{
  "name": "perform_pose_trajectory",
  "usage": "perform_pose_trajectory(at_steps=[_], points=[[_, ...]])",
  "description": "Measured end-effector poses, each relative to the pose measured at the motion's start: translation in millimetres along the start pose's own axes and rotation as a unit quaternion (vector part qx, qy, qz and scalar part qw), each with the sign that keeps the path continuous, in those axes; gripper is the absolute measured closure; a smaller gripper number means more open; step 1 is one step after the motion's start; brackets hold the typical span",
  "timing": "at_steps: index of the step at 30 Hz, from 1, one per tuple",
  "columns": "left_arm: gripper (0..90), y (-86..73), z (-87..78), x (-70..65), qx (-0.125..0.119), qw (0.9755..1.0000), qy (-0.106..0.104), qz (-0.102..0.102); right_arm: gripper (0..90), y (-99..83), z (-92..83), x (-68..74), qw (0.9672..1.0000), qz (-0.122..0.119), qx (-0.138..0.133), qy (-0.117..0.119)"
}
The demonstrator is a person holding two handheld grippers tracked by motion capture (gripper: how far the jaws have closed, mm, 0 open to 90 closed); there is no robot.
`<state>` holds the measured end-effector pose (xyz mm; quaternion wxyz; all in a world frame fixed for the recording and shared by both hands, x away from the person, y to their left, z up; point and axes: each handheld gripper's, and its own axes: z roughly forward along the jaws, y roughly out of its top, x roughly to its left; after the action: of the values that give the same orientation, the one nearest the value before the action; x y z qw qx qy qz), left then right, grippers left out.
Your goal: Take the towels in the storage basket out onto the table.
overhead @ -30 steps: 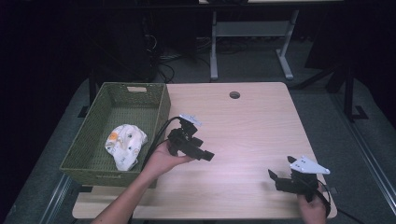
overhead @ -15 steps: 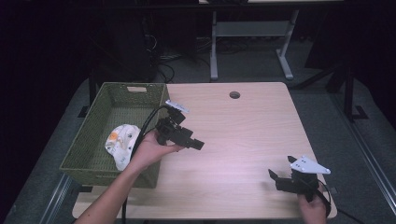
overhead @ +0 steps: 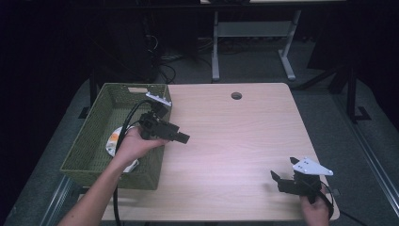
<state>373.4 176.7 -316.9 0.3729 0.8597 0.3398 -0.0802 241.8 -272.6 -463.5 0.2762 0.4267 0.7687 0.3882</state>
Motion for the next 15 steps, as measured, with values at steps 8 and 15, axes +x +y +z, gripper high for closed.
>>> perform_pose_trajectory(at_steps=[8,15], points=[[22.0,-8.6,-24.4,13.1,-0.01,0.9998,0.012,-0.013,13.0,-0.3,0.0,0.1,1.0,0.001,0.002,-0.002],[22.1,-16.0,-38.1,23.0,-0.017,0.9993,0.022,-0.023,13.0,-0.2,0.6,0.9,1.0,0.001,0.003,-0.001]])
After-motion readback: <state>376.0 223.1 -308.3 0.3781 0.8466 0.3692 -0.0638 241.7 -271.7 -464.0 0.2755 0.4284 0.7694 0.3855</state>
